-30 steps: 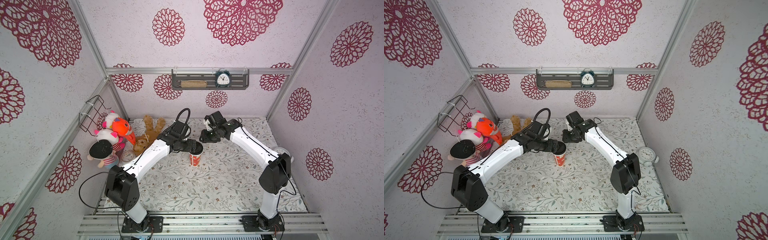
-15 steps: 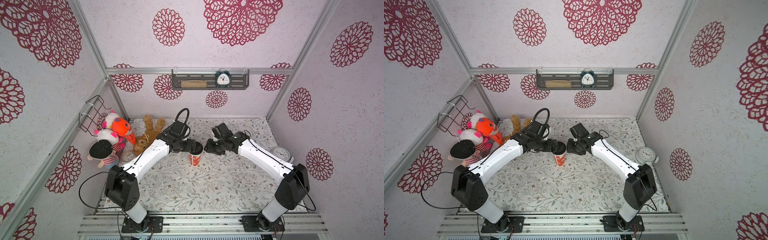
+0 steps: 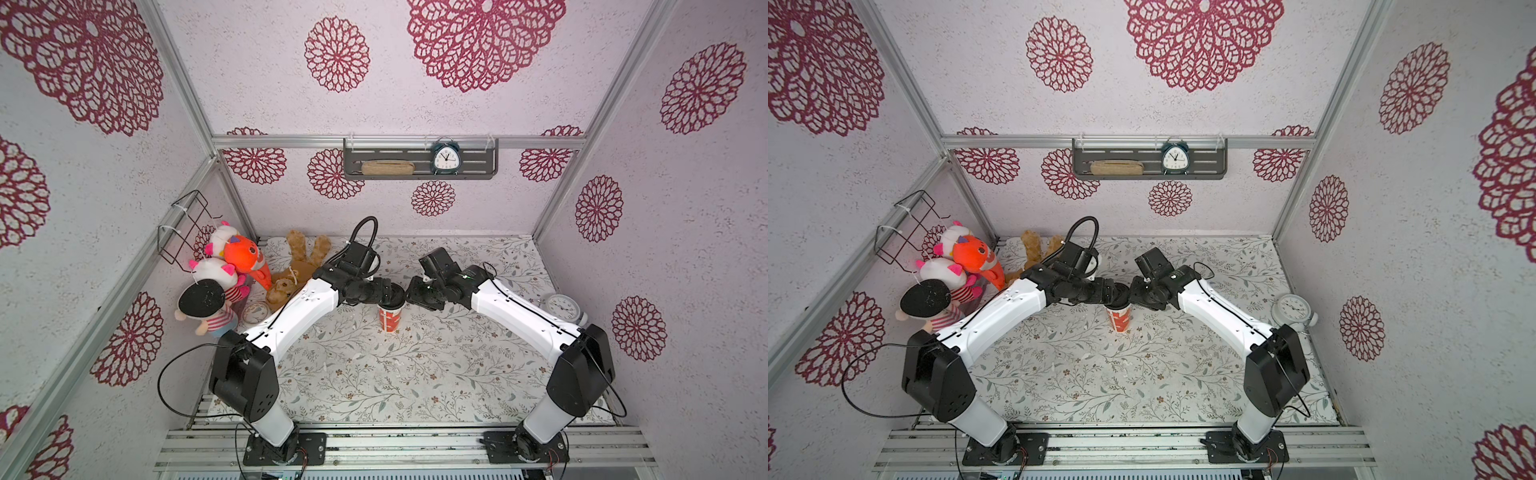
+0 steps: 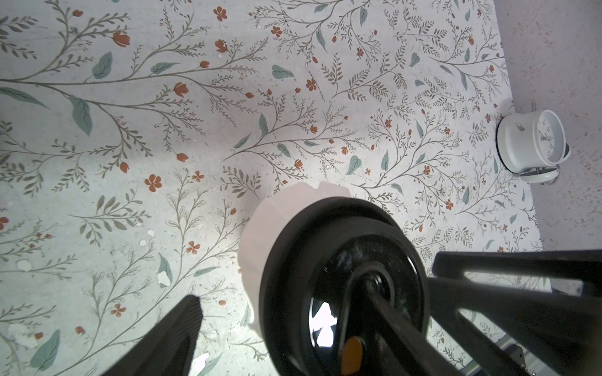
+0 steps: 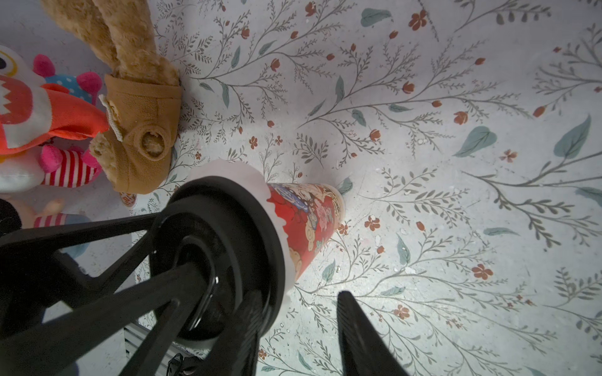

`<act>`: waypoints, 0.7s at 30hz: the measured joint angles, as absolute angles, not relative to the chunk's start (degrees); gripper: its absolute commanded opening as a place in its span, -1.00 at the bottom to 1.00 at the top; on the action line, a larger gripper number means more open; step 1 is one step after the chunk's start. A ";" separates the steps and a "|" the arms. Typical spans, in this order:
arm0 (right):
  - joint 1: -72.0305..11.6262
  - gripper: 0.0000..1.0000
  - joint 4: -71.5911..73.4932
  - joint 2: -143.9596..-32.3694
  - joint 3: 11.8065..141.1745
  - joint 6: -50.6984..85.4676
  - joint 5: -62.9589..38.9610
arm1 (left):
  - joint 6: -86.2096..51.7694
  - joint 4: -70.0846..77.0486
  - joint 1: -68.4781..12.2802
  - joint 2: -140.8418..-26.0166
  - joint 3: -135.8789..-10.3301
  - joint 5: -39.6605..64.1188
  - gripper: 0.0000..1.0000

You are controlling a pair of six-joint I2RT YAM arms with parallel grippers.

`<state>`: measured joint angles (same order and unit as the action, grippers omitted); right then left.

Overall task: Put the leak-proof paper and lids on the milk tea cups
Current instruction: Secure the cup lid on the cup.

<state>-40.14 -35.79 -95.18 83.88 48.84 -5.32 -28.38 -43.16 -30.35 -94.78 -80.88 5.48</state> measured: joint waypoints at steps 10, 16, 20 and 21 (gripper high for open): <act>-40.34 -0.25 -35.44 -95.70 84.03 49.67 -5.15 | -28.38 -43.11 -30.26 -94.78 -80.84 5.61 0.64; -40.34 -0.45 -36.73 -99.50 88.66 48.51 -4.51 | -28.49 -42.48 -29.85 -94.63 -80.40 5.52 0.63; -40.34 -0.55 -36.73 -101.91 91.20 46.52 -4.73 | -28.64 -41.95 -29.52 -94.26 -79.83 5.23 0.63; -40.34 -0.58 -36.88 -102.37 91.77 45.84 -4.82 | -28.69 -41.78 -29.45 -94.13 -79.66 5.13 0.63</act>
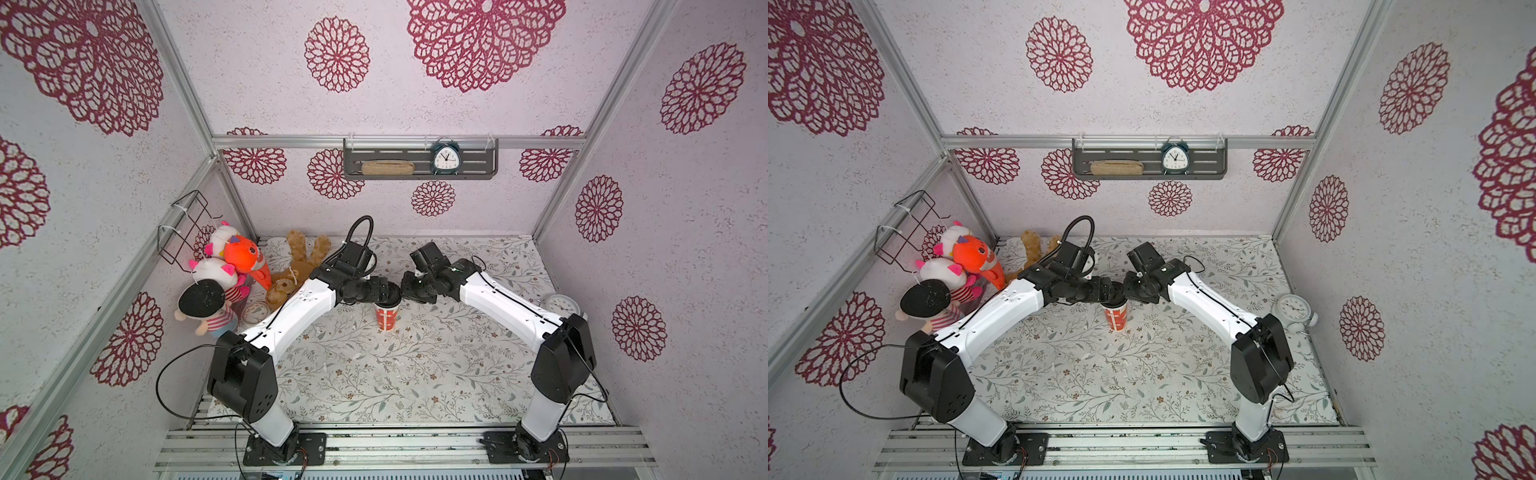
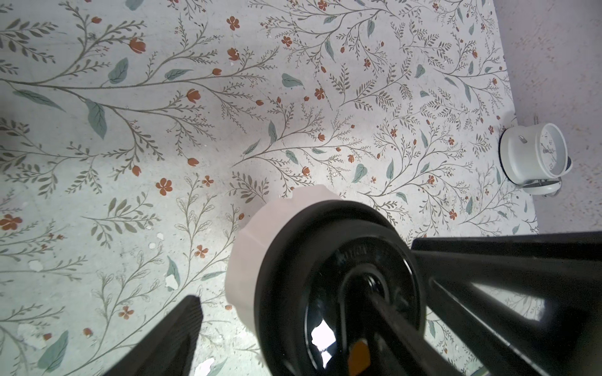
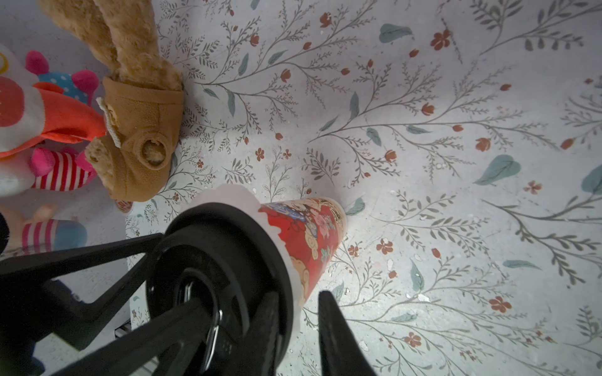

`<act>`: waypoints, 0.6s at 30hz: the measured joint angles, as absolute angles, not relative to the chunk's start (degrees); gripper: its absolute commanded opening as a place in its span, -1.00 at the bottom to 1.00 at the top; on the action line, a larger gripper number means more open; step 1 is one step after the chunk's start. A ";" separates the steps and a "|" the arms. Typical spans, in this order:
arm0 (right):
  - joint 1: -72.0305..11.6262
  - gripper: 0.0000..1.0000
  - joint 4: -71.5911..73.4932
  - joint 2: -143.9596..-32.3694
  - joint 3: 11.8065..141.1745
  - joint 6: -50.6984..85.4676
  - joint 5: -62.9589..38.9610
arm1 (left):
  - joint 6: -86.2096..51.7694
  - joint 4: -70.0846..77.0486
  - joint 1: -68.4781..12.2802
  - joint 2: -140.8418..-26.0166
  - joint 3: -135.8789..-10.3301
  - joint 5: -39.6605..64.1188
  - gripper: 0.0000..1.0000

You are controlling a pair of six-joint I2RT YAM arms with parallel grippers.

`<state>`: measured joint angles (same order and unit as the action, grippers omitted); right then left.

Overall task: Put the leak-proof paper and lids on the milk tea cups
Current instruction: Secure the cup lid on the cup.

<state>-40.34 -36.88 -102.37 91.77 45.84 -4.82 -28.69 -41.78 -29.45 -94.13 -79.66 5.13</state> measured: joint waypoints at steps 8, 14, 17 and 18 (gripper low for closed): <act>-39.97 -0.64 -40.40 -107.04 98.61 37.98 -5.45 | -28.82 -40.07 -28.88 -93.21 -78.06 4.38 0.64; -38.89 -0.65 -43.88 -110.83 104.55 30.41 -7.86 | -29.21 -38.59 -28.71 -92.23 -76.51 4.05 0.63; -38.76 -0.59 -45.74 -112.64 107.59 27.09 -9.17 | -29.47 -37.91 -28.58 -91.72 -75.64 3.81 0.63; -38.76 -0.54 -46.48 -113.03 108.47 26.35 -9.30 | -29.58 -37.67 -28.56 -91.57 -75.37 3.77 0.63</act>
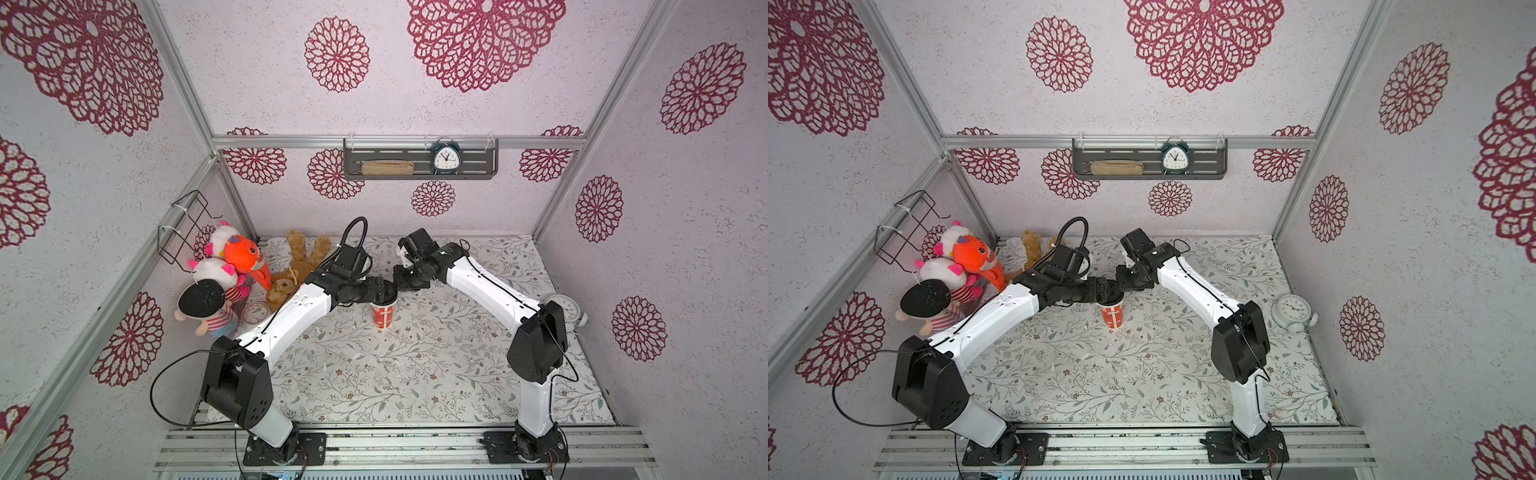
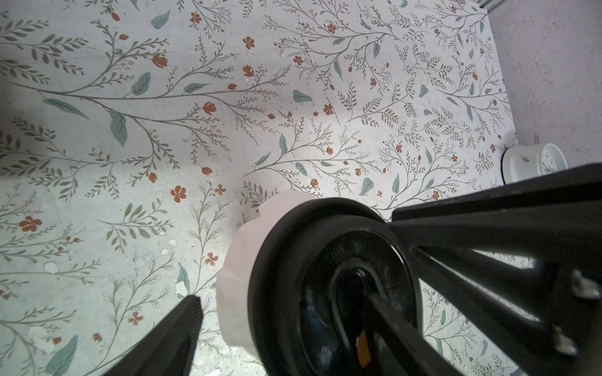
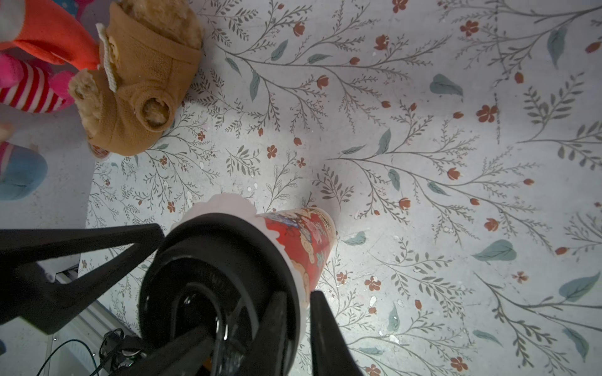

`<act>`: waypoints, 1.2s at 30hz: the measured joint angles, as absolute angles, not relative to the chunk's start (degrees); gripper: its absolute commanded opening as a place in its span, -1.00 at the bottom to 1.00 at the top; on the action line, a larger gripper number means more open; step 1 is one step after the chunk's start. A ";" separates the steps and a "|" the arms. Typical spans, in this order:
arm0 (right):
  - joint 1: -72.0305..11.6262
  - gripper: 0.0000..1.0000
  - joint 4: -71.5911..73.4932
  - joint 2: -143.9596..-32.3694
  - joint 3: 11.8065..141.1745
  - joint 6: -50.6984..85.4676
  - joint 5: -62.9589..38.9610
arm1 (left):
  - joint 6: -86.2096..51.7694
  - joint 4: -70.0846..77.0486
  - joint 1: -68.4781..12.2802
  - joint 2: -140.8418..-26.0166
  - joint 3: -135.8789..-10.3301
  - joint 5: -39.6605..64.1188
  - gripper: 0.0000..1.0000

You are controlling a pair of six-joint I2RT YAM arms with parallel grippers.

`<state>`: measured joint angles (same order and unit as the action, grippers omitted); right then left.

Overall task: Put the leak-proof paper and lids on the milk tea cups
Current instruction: Secure the cup lid on the cup.

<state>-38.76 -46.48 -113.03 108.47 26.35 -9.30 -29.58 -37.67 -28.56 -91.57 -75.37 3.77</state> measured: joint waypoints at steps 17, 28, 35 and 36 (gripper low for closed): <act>-38.41 -0.23 -51.29 -114.24 117.86 27.09 -7.11 | -29.47 -43.64 -26.48 -91.98 -78.02 7.40 0.63; -38.92 -0.28 -45.71 -102.41 98.24 34.76 -7.20 | -28.51 -48.47 -25.50 -94.37 -81.95 9.30 0.63; -40.21 -0.28 -40.05 -99.09 91.24 39.29 -8.36 | -28.53 -48.88 -24.86 -96.20 -83.79 10.09 0.63; -40.42 -0.28 -39.62 -99.15 91.15 39.75 -8.51 | -28.53 -48.86 -24.84 -96.40 -83.96 10.13 0.63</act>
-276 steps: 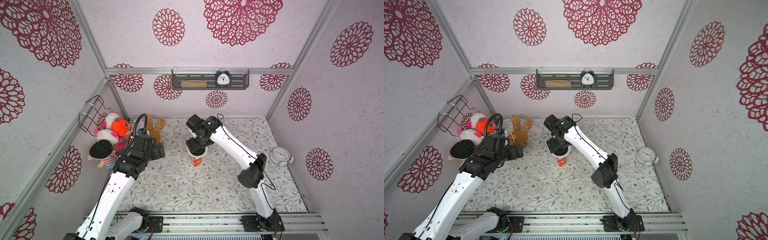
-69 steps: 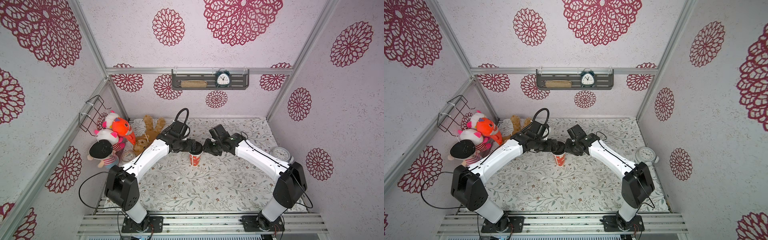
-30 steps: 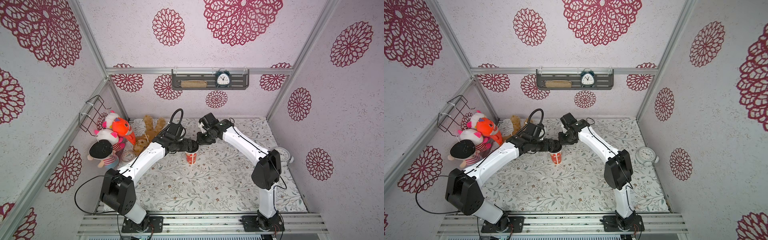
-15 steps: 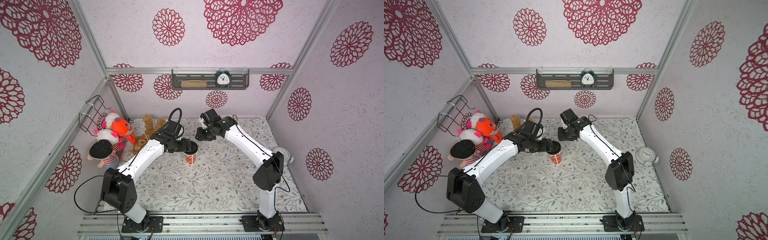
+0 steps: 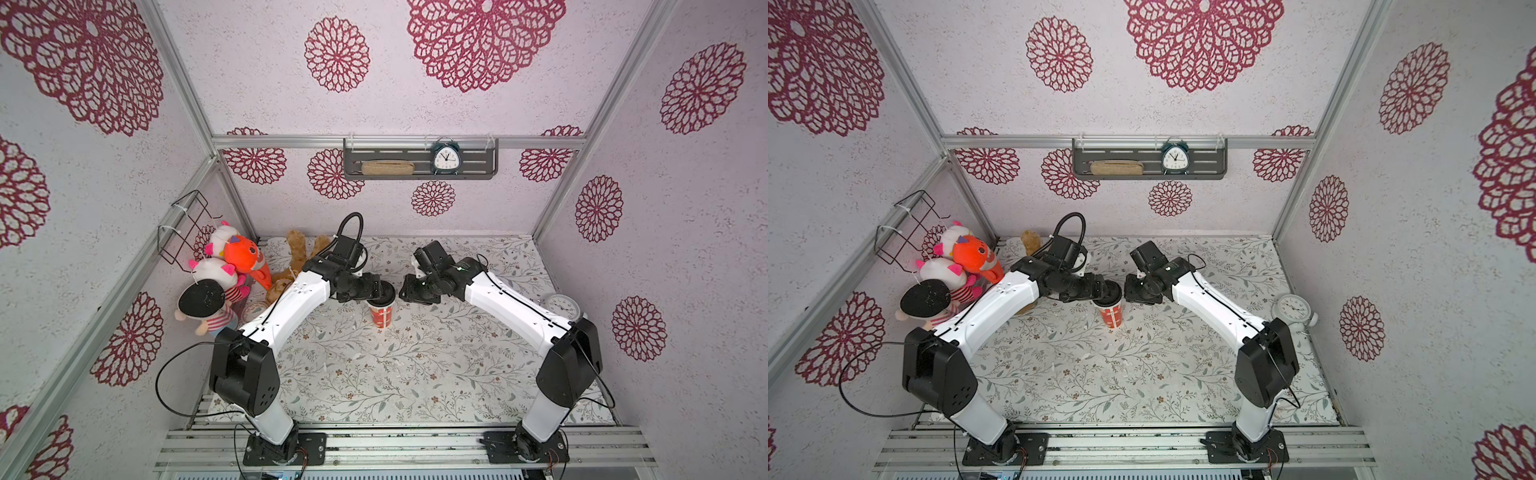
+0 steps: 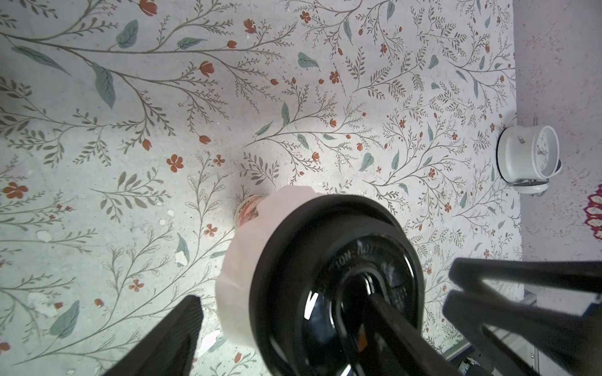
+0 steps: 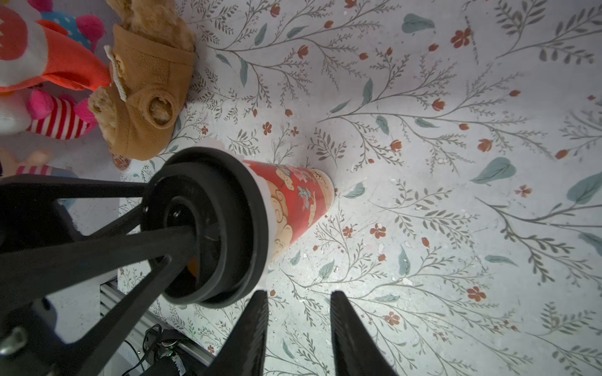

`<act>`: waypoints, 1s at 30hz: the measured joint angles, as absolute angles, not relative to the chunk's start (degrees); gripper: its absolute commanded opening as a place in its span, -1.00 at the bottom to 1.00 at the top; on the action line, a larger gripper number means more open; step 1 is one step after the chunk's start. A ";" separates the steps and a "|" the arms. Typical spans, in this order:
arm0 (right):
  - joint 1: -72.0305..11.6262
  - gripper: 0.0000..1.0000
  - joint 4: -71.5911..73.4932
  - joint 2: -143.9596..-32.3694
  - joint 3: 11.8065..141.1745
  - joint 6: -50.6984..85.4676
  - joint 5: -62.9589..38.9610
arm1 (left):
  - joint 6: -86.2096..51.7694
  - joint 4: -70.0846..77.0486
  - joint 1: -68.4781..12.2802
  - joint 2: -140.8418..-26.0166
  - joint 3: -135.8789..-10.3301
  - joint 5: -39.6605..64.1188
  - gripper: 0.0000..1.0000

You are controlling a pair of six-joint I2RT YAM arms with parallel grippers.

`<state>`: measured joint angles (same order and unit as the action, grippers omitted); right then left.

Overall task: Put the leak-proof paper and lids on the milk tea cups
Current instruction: Secure the cup lid on the cup.

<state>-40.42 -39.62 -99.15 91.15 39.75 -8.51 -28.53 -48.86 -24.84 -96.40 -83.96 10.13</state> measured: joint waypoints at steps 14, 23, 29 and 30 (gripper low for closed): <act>-41.34 -0.31 -36.51 -101.12 91.26 42.72 -9.45 | -28.51 -48.69 -24.58 -96.51 -83.96 10.31 0.63; -41.34 -0.36 -36.99 -102.15 92.49 43.16 -9.06 | -28.47 -48.34 -24.47 -96.51 -83.81 10.26 0.62; -41.30 -0.47 -39.09 -106.85 98.24 41.98 -7.75 | -28.49 -47.35 -23.99 -96.23 -83.05 9.89 0.62; -41.30 -0.48 -39.55 -107.31 98.91 41.54 -7.73 | -28.47 -47.22 -23.94 -96.09 -82.85 9.80 0.62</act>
